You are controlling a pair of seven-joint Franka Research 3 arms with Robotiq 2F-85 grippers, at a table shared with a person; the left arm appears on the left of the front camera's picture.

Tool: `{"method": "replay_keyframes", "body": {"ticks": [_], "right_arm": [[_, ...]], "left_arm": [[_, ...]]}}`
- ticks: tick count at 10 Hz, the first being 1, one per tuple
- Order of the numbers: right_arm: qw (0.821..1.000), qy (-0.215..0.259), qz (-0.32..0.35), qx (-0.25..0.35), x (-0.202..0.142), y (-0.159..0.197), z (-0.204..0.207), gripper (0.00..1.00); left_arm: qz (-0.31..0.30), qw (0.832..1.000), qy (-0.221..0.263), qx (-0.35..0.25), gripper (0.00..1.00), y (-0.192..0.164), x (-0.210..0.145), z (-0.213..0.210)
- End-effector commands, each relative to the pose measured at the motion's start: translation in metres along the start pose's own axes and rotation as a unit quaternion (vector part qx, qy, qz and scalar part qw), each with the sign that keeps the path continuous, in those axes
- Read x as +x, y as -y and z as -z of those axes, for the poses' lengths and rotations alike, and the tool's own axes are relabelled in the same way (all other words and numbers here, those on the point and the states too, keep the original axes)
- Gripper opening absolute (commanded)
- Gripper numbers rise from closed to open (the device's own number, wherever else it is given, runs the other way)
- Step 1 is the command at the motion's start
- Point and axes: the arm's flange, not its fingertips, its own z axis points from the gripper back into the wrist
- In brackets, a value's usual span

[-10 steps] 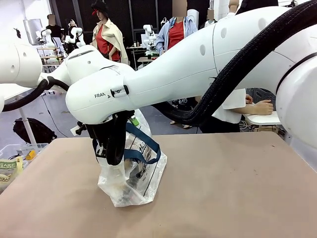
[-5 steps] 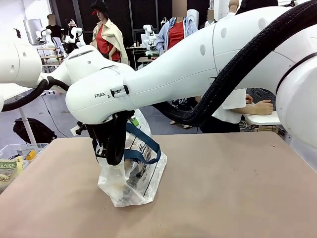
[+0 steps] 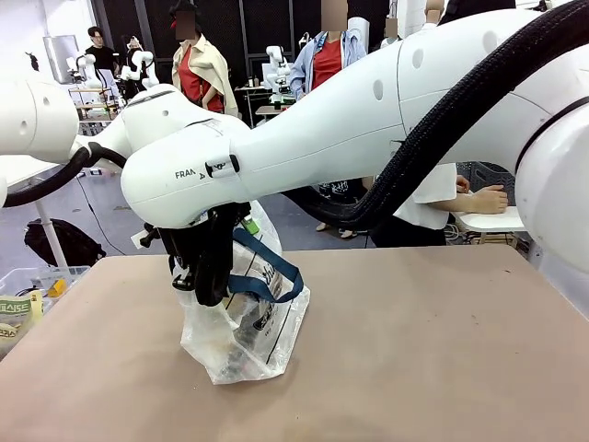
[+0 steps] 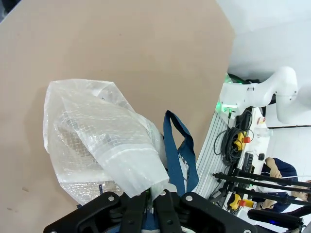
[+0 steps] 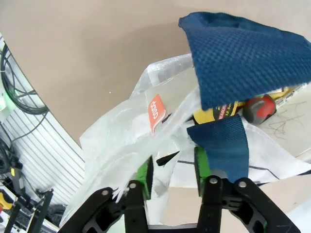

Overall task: Transfer purchased items from the store into the shopping bag.
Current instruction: Move the Reusable shopping bag to the right side of the table.

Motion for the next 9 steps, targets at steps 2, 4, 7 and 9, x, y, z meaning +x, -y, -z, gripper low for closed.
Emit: {"method": "replay_keyframes", "body": {"ticks": [2, 4, 7, 9], "right_arm": [[0.999, 0.028, 0.027, 0.001, -0.023, -0.005, -0.013, 1.00], [0.998, 0.046, 0.036, 0.002, -0.034, -0.003, -0.029, 1.00], [0.991, 0.110, 0.072, 0.001, -0.061, 0.007, -0.068, 1.00], [0.986, 0.138, 0.098, -0.009, -0.101, 0.026, -0.102, 1.00]], "left_arm": [[-0.008, 1.000, -0.008, 0.022, 0.00, 0.006, -0.006, 0.005], [-0.009, 1.000, -0.009, 0.025, 0.00, 0.008, -0.006, 0.006], [-0.008, 1.000, -0.012, 0.026, 0.00, 0.008, -0.004, 0.008], [-0.008, 0.999, -0.013, 0.030, 0.00, 0.009, -0.004, 0.008]]}}
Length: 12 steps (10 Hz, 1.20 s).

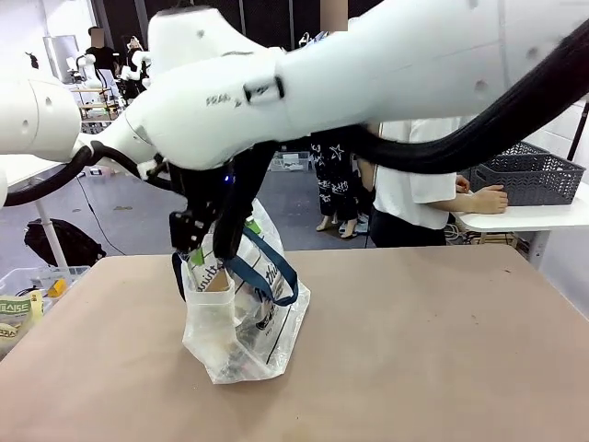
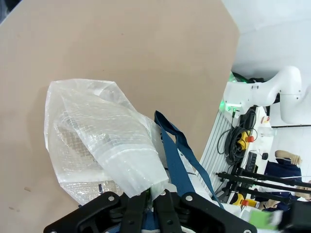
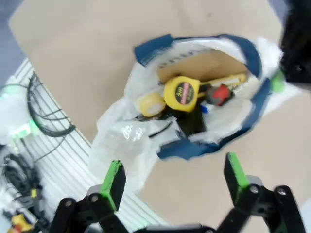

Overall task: Transfer purchased items from the store into the shopping bag.
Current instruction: Move the Reusable shopping bag to the right side of the table.

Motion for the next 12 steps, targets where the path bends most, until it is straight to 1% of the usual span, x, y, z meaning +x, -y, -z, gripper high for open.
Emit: {"method": "replay_keyframes", "body": {"ticks": [1, 2, 3, 5, 6, 7, 8, 9, 10, 11, 12], "right_arm": [[0.999, 0.033, 0.019, 0.013, -0.065, 0.025, -0.031, 1.00], [0.997, 0.058, 0.035, 0.035, -0.090, 0.047, -0.053, 1.00], [0.992, 0.084, 0.094, 0.029, -0.115, 0.077, -0.069, 1.00], [0.974, 0.068, 0.217, -0.016, -0.162, 0.151, -0.077, 1.00], [0.961, 0.050, 0.269, -0.047, -0.194, 0.192, -0.082, 1.00], [0.950, 0.025, 0.303, -0.074, -0.225, 0.224, -0.084, 1.00], [0.932, -0.014, 0.354, -0.084, -0.255, 0.258, -0.075, 1.00], [0.908, -0.051, 0.404, -0.095, -0.278, 0.288, -0.062, 1.00], [0.876, -0.084, 0.460, -0.114, -0.301, 0.313, -0.047, 1.00], [0.855, -0.099, 0.495, -0.119, -0.320, 0.330, -0.033, 1.00], [0.837, -0.099, 0.526, -0.114, -0.341, 0.344, -0.019, 1.00]], "left_arm": [[-0.008, 1.000, -0.005, 0.019, 0.00, 0.005, -0.007, 0.005], [-0.006, 1.000, -0.006, 0.019, 0.00, 0.005, -0.005, 0.006], [-0.006, 1.000, -0.012, 0.025, 0.00, 0.007, -0.005, 0.008], [-0.002, 0.999, -0.012, 0.031, 0.00, 0.012, -0.005, 0.008], [-0.003, 0.999, -0.015, 0.032, 0.00, 0.014, -0.004, 0.009], [-0.007, 0.999, -0.016, 0.045, 0.00, 0.016, -0.003, 0.011], [-0.011, 0.998, -0.009, 0.056, 0.00, 0.020, -0.003, 0.010], [-0.011, 0.998, -0.004, 0.064, 0.00, 0.021, -0.001, 0.010], [-0.010, 0.998, -0.004, 0.069, 0.00, 0.025, 0.000, 0.011], [-0.012, 0.997, -0.001, 0.075, 0.00, 0.028, -0.002, 0.010], [-0.019, 0.996, 0.003, 0.087, 0.00, 0.030, -0.003, 0.009]]}}
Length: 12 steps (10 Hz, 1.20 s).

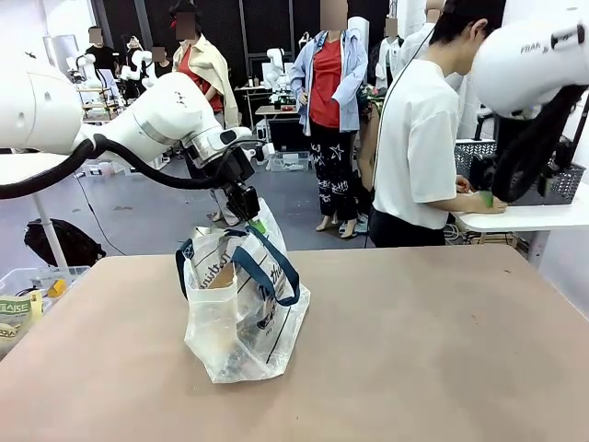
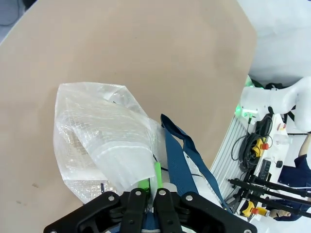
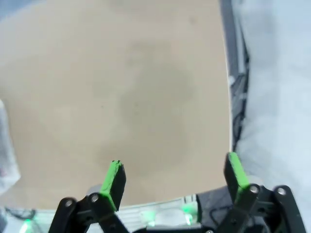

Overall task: Transfer purchased items from the store into the shopping bag.
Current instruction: Move the Reusable shopping bag to the right side of the table.

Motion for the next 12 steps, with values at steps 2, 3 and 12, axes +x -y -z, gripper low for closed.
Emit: {"method": "replay_keyframes", "body": {"ticks": [2, 3, 12], "right_arm": [[0.993, -0.019, 0.063, 0.096, 0.002, 0.006, 0.030, 1.00], [0.999, -0.018, 0.031, 0.003, 0.004, 0.011, 0.018, 1.00], [0.999, -0.018, 0.031, 0.003, 0.004, 0.011, 0.018, 1.00]], "left_arm": [[-0.031, 0.998, 0.011, 0.047, 0.00, 0.010, -0.011, 0.007], [-0.041, 0.997, 0.024, 0.067, 0.00, 0.013, -0.012, 0.004], [-0.165, 0.940, 0.142, 0.263, 0.00, 0.016, -0.073, -0.138]]}}
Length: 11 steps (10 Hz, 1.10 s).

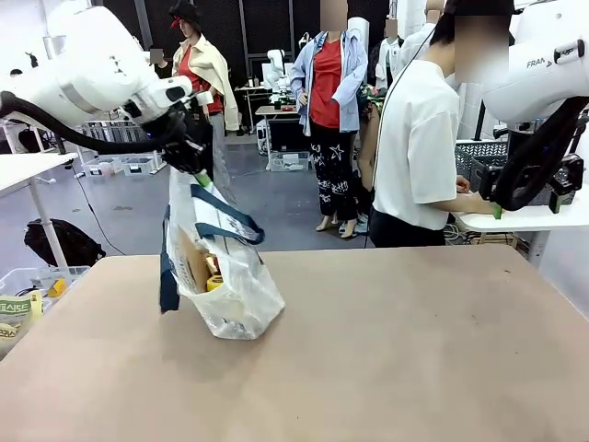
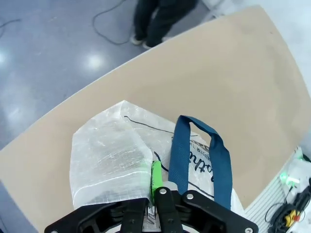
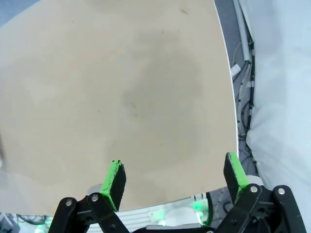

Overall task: Transfer purchased items from the store into the shopping bag.
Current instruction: Move the Reusable shopping bag to the right side of the table.

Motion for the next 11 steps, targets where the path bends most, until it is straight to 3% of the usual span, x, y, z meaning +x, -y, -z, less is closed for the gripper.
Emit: {"method": "replay_keyframes", "body": {"ticks": [1, 4, 8, 11], "right_arm": [[1.000, -0.001, -0.004, -0.011, -0.001, -0.001, 0.000, 1.00], [1.000, -0.001, -0.004, -0.011, -0.001, -0.001, 0.000, 1.00], [1.000, -0.001, -0.004, -0.011, -0.001, -0.001, 0.000, 1.00], [1.000, -0.001, -0.004, -0.011, -0.001, -0.001, 0.000, 1.00]], "left_arm": [[-0.061, 0.996, -0.010, 0.063, 0.00, -0.020, 0.000, -0.027], [-0.153, 0.984, -0.025, 0.089, 0.00, -0.077, -0.012, -0.094], [-0.201, 0.967, -0.136, 0.074, 0.00, -0.162, -0.013, -0.114], [-0.261, 0.949, -0.156, 0.088, 0.00, -0.188, -0.016, -0.137]]}}
